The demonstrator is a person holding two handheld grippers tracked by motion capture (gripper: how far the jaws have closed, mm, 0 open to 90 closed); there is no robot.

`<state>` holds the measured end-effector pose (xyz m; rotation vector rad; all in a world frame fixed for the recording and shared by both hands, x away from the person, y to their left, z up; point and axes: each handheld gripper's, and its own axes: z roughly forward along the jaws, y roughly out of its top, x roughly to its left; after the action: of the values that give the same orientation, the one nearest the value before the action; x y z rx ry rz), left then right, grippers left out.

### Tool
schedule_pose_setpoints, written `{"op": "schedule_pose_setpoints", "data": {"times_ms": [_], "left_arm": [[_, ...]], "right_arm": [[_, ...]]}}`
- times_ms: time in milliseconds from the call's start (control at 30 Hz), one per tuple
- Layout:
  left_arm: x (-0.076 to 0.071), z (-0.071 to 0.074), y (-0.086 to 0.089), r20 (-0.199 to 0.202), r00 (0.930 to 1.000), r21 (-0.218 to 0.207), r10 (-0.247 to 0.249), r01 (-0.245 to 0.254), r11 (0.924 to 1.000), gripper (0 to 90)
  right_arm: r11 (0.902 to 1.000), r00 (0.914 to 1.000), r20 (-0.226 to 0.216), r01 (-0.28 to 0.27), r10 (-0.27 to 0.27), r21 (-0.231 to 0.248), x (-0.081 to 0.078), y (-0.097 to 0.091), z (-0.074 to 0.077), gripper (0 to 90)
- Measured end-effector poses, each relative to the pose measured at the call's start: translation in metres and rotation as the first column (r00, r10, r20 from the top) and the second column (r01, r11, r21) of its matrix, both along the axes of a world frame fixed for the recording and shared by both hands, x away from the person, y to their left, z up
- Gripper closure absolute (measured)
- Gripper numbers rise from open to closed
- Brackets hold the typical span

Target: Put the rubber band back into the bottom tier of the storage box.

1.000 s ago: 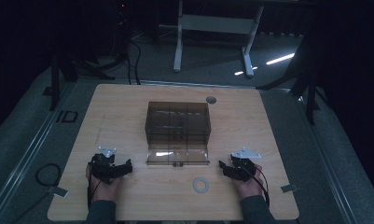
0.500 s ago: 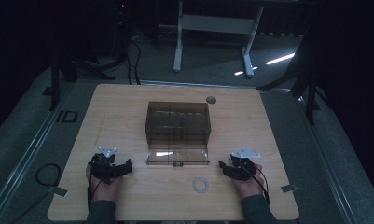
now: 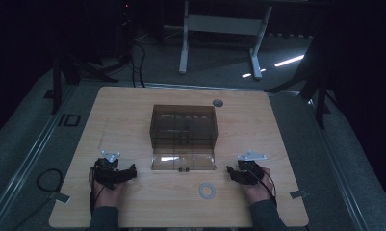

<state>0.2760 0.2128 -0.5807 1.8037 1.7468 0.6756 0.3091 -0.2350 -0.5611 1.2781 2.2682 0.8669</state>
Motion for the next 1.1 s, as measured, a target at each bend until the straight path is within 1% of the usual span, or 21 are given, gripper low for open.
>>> {"op": "schedule_pose_setpoints", "data": {"times_ms": [100, 167, 300, 400, 500, 600, 633, 800, 1100], "left_arm": [[0.0, 0.0, 0.0, 0.0, 1.0, 0.0, 0.0, 0.0, 1.0, 1.4], [0.0, 0.0, 0.0, 0.0, 1.0, 0.0, 0.0, 0.0, 1.0, 1.4], [0.0, 0.0, 0.0, 0.0, 1.0, 0.0, 0.0, 0.0, 1.0, 1.4], [0.0, 0.0, 0.0, 0.0, 1.0, 0.0, 0.0, 0.0, 1.0, 1.4], [0.0, 0.0, 0.0, 0.0, 1.0, 0.0, 0.0, 0.0, 1.0, 1.4], [0.0, 0.0, 0.0, 0.0, 1.0, 0.0, 0.0, 0.0, 1.0, 1.4], [0.0, 0.0, 0.0, 0.0, 1.0, 0.0, 0.0, 0.0, 1.0, 1.4], [0.0, 0.0, 0.0, 0.0, 1.0, 0.0, 0.0, 0.0, 1.0, 1.4], [0.0, 0.0, 0.0, 0.0, 1.0, 0.0, 0.0, 0.0, 1.0, 1.4]], "right_arm": [[1.0, 0.9999, -0.012, -0.002, 0.002, 0.008, 0.0, -0.001, 0.002, 46.1], [0.9999, 0.9993, -0.035, -0.014, 0.014, 0.008, 0.0, -0.001, 0.002, 46.1], [0.9998, 0.9988, -0.045, -0.022, 0.022, -0.002, -0.001, -0.001, 0.005, 46.2], [0.9994, 0.9976, -0.06, -0.035, 0.035, 0.004, -0.001, -0.001, 0.008, 46.5], [0.9987, 0.9961, -0.074, -0.049, 0.048, -0.014, -0.002, 0.001, 0.011, 46.9], [0.9984, 0.9957, -0.076, -0.054, 0.052, -0.017, -0.002, 0.001, 0.012, 46.8], [0.9979, 0.9948, -0.084, -0.06, 0.058, -0.024, -0.002, 0.002, 0.013, 46.8], [0.9973, 0.9935, -0.093, -0.068, 0.066, -0.028, -0.002, 0.004, 0.018, 47.9], [0.9962, 0.9932, -0.092, -0.076, 0.072, -0.043, -0.003, 0.006, 0.03, 47.9]]}}
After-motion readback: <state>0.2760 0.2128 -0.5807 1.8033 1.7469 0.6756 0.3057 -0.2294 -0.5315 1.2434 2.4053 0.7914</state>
